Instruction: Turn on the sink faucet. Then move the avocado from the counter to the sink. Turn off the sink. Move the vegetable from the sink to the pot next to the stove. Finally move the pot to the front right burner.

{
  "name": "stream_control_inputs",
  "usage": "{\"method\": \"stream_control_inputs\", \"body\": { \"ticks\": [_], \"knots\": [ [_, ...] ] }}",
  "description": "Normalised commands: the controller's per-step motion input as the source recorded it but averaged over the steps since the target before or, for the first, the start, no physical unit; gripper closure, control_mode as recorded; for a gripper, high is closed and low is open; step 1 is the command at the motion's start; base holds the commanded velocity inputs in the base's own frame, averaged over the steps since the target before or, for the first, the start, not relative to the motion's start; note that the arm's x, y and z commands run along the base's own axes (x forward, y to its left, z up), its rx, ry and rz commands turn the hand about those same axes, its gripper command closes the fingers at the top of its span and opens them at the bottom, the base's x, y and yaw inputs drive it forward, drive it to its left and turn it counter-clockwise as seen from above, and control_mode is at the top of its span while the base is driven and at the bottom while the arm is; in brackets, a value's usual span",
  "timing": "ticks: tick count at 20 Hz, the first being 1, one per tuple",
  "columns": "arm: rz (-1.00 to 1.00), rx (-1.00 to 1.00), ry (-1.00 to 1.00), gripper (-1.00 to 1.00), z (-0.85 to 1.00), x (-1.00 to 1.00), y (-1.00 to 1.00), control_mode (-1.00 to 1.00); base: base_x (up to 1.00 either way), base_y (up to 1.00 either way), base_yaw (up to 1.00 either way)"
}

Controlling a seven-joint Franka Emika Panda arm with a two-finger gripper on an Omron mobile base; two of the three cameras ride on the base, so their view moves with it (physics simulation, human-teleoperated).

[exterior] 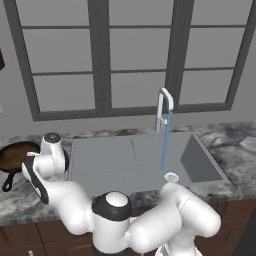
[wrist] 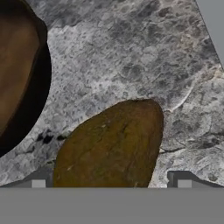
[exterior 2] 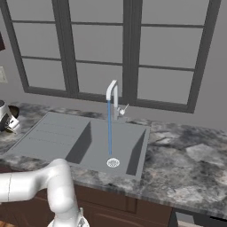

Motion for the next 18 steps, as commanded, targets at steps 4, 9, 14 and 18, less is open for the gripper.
{"method": "stream_control_inputs", "body": {
  "ticks": [4,9,14,18],
  "knots": [
    [0.01,0.0,0.04,-1.0,-0.37,0.13,0.04,-1.0,0.0,0.0,0.0],
    [0.01,0.0,0.0,1.0,-0.26,0.09,-0.11,-1.0,0.0,0.0,0.0],
    [0.0,-0.01,0.0,1.0,-0.12,0.03,-0.06,-1.0,0.0,0.0,0.0],
    [0.0,0.0,-0.05,1.0,0.16,-0.18,-0.19,-1.0,0.0,0.0,0.0]
  ]
}}
